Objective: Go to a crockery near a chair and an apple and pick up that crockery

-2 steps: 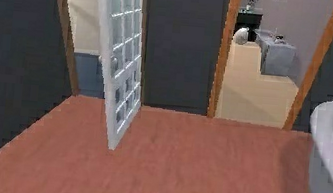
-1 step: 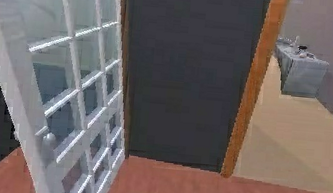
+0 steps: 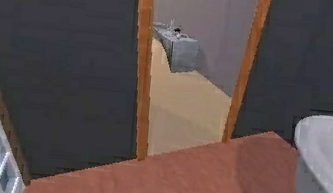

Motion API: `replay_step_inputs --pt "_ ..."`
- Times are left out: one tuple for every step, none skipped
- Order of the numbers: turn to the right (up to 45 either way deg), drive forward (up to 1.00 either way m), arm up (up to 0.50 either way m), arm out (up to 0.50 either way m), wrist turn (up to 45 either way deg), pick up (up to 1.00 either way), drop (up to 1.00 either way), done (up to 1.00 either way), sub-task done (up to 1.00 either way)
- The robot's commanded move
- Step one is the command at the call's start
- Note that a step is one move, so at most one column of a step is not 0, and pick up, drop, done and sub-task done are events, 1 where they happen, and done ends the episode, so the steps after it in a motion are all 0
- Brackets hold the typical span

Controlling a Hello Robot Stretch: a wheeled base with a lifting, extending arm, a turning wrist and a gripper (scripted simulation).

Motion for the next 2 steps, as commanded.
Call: replay_step_inputs --pt "0.0 0.8 0.0 0.0 0.0 0.0 0.0 0.0 0.0" --pt "27.0 0.0 0.0 0.0 0.0 0.0 0.0 0.0 0.0"
